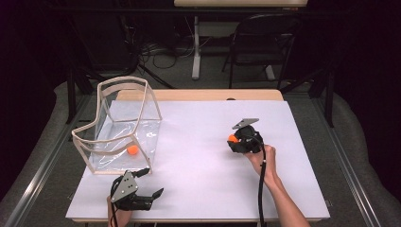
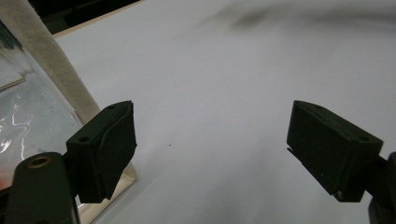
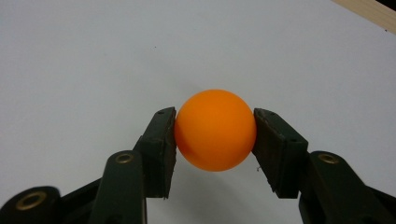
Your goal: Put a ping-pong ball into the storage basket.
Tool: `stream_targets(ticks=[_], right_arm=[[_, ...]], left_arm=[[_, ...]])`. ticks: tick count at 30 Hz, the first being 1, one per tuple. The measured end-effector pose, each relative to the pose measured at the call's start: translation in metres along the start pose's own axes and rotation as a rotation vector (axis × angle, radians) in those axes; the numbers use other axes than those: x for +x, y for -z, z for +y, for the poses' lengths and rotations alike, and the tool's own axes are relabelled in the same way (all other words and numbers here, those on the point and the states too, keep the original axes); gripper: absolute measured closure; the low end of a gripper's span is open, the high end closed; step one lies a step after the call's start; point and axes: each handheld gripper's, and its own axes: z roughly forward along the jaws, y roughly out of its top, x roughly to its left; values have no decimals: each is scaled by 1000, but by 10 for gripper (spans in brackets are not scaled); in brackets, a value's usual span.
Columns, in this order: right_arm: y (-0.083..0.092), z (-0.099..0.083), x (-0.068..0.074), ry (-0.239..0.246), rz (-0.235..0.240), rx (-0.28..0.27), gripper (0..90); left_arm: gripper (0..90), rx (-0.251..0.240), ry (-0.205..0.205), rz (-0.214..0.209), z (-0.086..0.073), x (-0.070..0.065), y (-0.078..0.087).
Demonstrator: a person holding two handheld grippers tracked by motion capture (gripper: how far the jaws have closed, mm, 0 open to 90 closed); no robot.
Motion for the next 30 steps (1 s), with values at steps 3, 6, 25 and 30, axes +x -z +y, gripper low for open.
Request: stream_targets(ticks=[3,6,25,30], right_arm=[[2,1,1,7,2,-6,507],[3,2,3,9,5,-11,507],[12,8,11,31,16,-39,507],[15,10,14,36,18,-44,507]], left_arm=[[158,-1,0,1,0,0,0],[157,-2,1,2,0,0,0],[157,1,-1,1,0,0,0],[157,3,-5,1,0,0,0]])
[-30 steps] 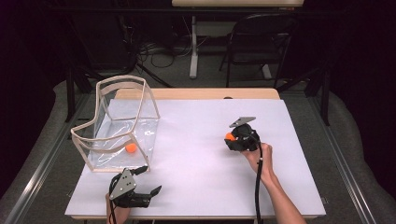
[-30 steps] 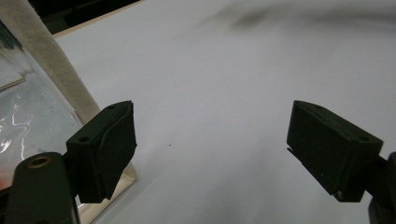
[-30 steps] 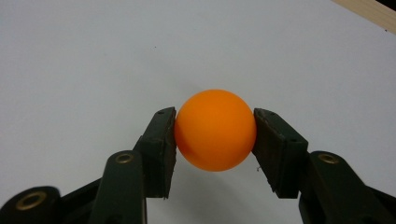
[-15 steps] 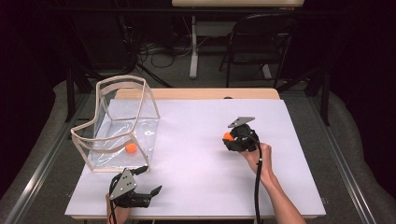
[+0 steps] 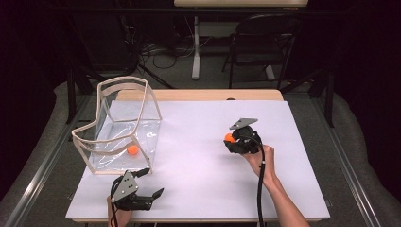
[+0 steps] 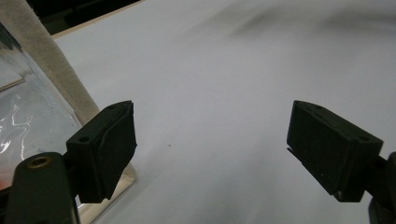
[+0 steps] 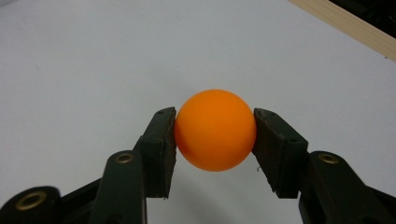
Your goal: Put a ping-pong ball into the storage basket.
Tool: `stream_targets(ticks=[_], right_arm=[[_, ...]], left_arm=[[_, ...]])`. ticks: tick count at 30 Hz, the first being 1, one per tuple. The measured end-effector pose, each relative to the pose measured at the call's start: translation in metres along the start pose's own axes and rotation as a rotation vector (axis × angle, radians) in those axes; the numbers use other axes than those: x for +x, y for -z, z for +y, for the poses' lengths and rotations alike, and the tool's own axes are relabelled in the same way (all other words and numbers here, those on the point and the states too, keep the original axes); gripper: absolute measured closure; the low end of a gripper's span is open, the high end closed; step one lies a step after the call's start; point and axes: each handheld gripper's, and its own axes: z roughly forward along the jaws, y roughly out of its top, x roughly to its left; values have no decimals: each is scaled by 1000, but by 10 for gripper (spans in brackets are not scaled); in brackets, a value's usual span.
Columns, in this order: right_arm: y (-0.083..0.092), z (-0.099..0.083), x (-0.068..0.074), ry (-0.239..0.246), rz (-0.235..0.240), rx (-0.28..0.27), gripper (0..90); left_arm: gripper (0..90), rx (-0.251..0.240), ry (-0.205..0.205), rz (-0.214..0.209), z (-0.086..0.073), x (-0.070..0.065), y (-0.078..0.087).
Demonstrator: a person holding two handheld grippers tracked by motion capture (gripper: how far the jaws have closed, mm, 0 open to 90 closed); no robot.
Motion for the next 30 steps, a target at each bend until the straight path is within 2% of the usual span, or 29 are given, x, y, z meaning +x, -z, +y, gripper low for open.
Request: stream_targets(ticks=[15,30], right_arm=[[2,5,8,20,15,-12,508],[-5,9,20,51,47,-9,508]], left_arm=[[158,2,0,-1,0,-1,-1],[157,1,1,2,0,0,-1]])
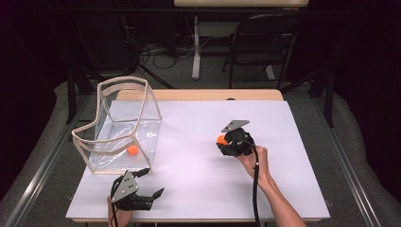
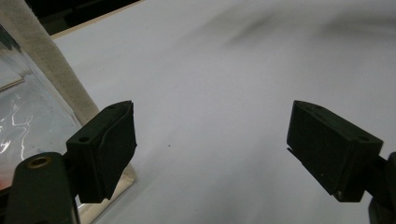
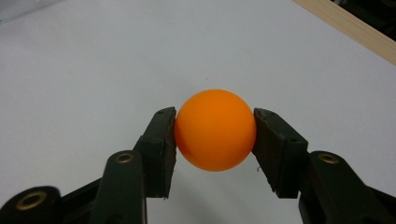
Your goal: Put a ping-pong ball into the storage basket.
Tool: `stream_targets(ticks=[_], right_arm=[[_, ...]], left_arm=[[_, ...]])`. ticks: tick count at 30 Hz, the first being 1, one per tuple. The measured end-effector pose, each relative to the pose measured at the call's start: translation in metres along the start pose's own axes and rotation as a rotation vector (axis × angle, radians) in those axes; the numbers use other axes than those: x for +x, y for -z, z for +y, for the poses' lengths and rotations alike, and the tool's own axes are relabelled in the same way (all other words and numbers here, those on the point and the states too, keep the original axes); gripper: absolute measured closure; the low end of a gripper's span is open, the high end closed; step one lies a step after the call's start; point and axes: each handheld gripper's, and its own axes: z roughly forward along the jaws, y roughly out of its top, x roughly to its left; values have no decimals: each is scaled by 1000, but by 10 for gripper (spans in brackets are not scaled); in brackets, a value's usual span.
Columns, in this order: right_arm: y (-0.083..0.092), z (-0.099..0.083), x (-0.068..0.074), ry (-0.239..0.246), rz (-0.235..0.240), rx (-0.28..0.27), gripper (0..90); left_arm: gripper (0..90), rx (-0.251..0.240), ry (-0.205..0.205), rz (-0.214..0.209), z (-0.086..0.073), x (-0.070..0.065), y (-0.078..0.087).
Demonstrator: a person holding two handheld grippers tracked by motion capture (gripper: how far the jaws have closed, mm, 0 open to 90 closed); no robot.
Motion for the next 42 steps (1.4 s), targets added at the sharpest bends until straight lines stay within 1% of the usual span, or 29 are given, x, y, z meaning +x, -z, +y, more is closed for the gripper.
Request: stream_targets(ticks=[3,9,13,17,24,27,33,42], right_arm=[[-4,1,3,11,11,10,508],[-13,2,12,32,26,28,508],[-16,4,14,31,43,26,509],[-17,4,16,30,49,26,509],[-20,8,22,40,62,23,509],[-22,10,25,51,68,22,509],[-26,14,29,54,78,20,509],[-29,23,33,51,91,-2,509]], left_arm=[[158,-2,6,0,0,0,-1],[158,-3,3,1,-1,1,0],[157,-4,5,2,-1,1,1],[157,-2,3,-1,-1,1,0],[157,-1,1,-1,0,1,0],[157,2,2,0,-1,1,1],[158,3,4,1,-1,1,1],[157,0,4,-2,-1,1,0]])
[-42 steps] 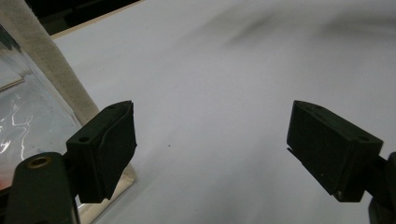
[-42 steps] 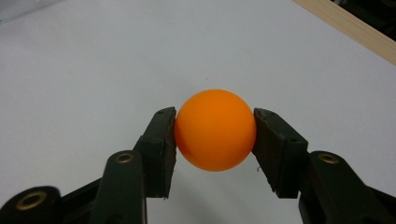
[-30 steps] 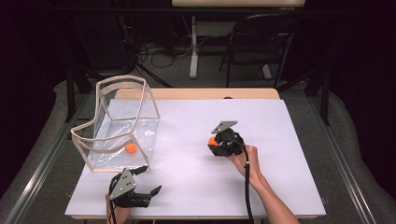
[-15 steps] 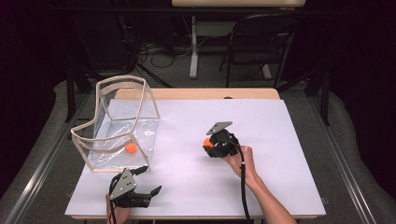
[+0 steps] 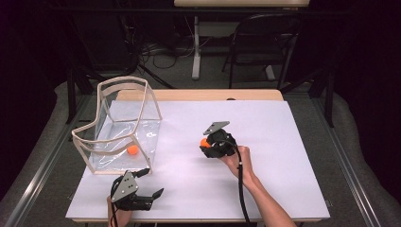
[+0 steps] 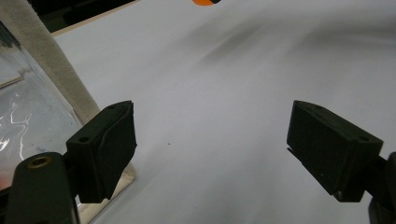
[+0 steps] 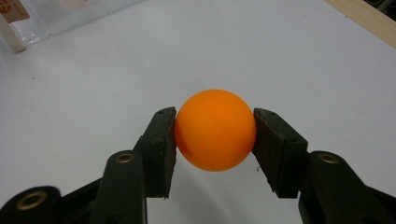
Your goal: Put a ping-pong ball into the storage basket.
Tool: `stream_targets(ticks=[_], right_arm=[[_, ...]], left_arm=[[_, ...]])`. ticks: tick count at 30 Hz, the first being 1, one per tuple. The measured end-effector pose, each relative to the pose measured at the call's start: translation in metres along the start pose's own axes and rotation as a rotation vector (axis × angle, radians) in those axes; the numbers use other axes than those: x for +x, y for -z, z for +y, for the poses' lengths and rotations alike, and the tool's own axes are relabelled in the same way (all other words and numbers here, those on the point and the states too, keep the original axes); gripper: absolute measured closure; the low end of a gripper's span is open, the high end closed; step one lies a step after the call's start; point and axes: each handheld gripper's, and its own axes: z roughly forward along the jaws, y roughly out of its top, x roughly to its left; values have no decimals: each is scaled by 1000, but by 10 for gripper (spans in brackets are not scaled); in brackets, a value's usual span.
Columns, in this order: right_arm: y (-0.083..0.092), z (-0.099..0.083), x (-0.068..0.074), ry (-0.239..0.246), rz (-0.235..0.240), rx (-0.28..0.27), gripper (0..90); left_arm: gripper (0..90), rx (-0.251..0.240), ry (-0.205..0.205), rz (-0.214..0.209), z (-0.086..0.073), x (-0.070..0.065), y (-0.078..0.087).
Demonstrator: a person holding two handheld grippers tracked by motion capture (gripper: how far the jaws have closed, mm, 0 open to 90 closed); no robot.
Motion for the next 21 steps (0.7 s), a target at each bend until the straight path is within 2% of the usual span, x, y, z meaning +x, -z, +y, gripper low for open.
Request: stream_targets(ticks=[21], right_arm=[[-6,18,8,22,15,-11,509]], left_arm=[[157,2,-1,0,0,0,0]])
